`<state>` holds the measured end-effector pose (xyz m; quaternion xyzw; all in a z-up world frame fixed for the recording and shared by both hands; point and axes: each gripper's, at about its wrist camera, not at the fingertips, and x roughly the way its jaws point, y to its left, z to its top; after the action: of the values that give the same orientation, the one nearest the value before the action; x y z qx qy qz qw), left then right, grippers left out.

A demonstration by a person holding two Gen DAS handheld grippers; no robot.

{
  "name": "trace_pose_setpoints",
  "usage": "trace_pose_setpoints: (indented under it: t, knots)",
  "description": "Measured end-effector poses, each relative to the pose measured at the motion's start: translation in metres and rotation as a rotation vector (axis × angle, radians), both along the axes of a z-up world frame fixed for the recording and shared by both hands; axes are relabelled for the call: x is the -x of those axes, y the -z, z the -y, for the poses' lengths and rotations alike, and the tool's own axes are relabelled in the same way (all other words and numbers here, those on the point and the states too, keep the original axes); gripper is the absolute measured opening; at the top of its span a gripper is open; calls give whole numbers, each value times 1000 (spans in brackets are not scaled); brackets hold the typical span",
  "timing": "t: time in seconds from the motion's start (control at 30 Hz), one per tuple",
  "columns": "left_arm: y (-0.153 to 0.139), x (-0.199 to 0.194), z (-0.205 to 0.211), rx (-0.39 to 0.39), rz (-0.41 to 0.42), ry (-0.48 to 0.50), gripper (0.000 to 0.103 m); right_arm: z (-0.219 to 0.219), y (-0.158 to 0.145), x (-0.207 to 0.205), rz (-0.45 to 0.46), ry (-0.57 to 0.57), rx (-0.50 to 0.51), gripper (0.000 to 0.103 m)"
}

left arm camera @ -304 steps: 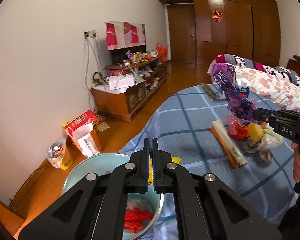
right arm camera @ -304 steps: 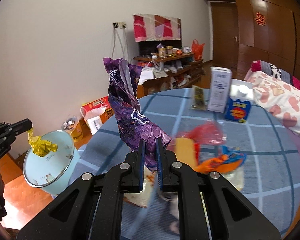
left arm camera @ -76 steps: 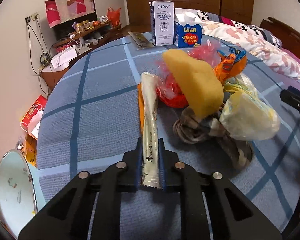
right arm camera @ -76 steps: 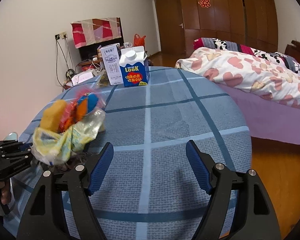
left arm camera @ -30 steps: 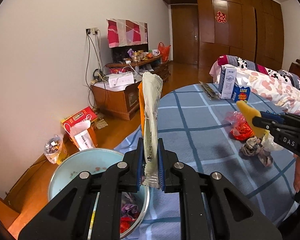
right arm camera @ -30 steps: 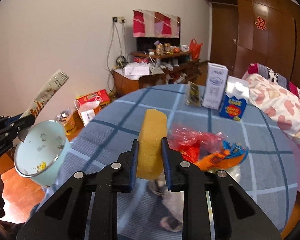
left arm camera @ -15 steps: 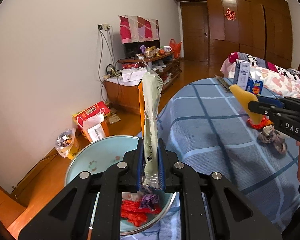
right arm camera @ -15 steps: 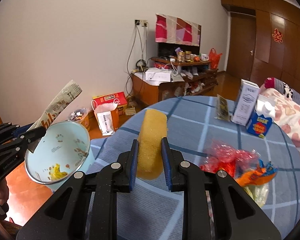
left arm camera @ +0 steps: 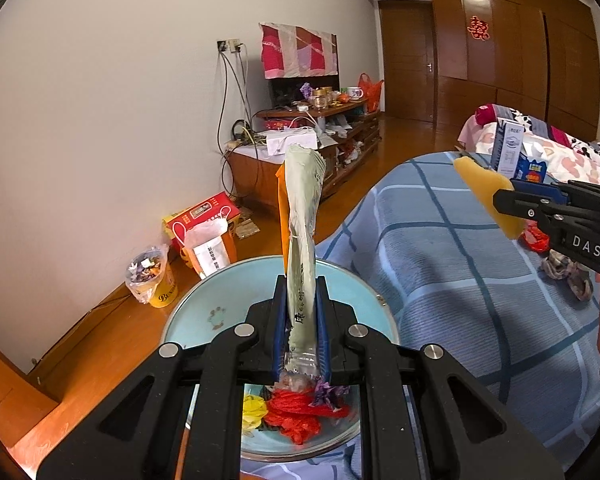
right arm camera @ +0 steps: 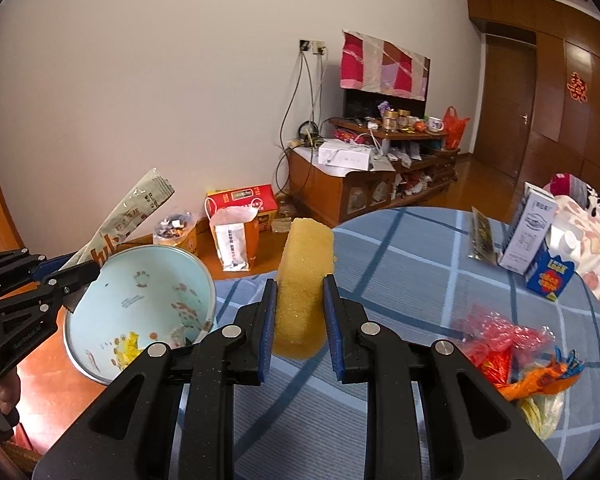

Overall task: Organize soft objects
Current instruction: 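Carry the snack wrapper and yellow sponge over the light-blue bin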

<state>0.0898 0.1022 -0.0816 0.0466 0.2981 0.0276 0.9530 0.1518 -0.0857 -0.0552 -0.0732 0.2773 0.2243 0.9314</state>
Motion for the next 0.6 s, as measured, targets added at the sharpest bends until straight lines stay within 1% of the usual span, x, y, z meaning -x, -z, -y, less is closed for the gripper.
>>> trace_pose_setpoints:
  t: [0.4,0.6]
  knots:
    - [-1,2,-16,2,5,-47,13,-26,-5,0,18,-53,6,24]
    - [-2,5,-31,1,7,-76,13,-35,-5,0,21,-74,9,24]
